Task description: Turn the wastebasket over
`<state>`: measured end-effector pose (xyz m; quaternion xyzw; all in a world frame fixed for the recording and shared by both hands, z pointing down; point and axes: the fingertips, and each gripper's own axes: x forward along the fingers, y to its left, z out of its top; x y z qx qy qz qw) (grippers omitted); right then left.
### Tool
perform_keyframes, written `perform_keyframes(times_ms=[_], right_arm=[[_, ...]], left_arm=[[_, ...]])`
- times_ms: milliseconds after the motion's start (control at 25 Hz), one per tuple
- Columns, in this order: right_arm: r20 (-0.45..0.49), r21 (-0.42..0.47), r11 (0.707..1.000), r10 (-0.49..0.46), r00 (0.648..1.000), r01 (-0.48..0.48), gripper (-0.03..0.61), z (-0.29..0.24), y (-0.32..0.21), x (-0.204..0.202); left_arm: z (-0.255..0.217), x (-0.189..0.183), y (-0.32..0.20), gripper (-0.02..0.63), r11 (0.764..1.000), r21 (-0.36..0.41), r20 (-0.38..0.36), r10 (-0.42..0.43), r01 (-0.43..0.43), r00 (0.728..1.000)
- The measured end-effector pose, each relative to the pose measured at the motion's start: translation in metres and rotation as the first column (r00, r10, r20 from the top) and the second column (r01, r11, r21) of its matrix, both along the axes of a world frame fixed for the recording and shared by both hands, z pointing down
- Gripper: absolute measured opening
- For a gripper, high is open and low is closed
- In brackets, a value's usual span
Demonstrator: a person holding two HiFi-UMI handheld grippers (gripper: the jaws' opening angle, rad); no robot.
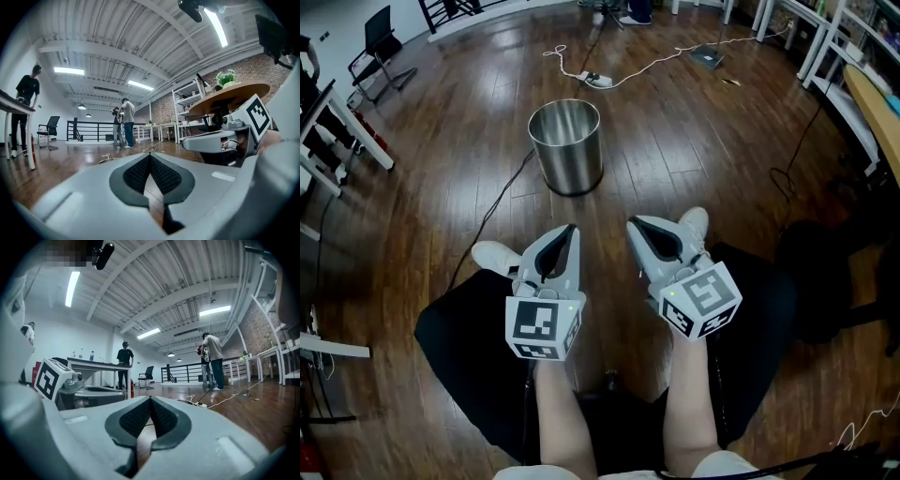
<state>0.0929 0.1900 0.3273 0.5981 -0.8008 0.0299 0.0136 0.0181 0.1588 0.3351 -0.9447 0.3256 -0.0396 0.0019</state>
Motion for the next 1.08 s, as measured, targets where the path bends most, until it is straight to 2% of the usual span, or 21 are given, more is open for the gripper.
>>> perform_keyframes(times_ms=[200, 320, 440, 600, 680, 880, 1080], right_arm=[[-0.062, 0.018, 0.999, 0.034, 0.998, -0.033, -0.009, -0.019, 0.037, -0.034], [-0.029, 0.005, 0.999, 0.041, 0.999, -0.041, -0.008, -0.005, 0.068, -0.050], [0.006, -0.018, 0.996, 0.089, 0.996, -0.089, -0.008, 0.017, 0.091, -0.047], [0.051, -0.041, 0.992, 0.122, 0.991, -0.120, -0.008, 0.036, 0.126, -0.043], [0.044, -0.035, 0.993, 0.115, 0.992, -0.114, -0.008, 0.032, 0.139, -0.046], [0.007, 0.016, 0.996, 0.085, 0.996, -0.085, -0.008, -0.009, 0.144, -0.071], [-0.029, 0.040, 0.996, 0.086, 0.996, -0.085, -0.008, -0.030, 0.127, -0.082]], left_arm=[[-0.020, -0.026, 0.034, 0.015, 1.000, 0.022, -0.018, -0.014, 0.015, 1.000], [-0.016, -0.041, 0.061, 0.015, 0.999, 0.036, -0.039, -0.025, 0.027, 0.999], [0.007, -0.064, 0.078, 0.015, 0.997, 0.053, -0.038, -0.054, 0.056, 0.998], [0.022, -0.086, 0.112, 0.015, 0.997, 0.020, -0.047, -0.075, 0.076, 0.996], [0.017, -0.093, 0.124, 0.015, 0.996, 0.024, -0.056, -0.083, 0.085, 0.995], [-0.007, -0.114, 0.124, 0.015, 0.995, 0.039, -0.077, -0.088, 0.091, 0.993], [-0.024, -0.120, 0.105, 0.015, 0.996, 0.053, -0.106, -0.068, 0.074, 0.992]])
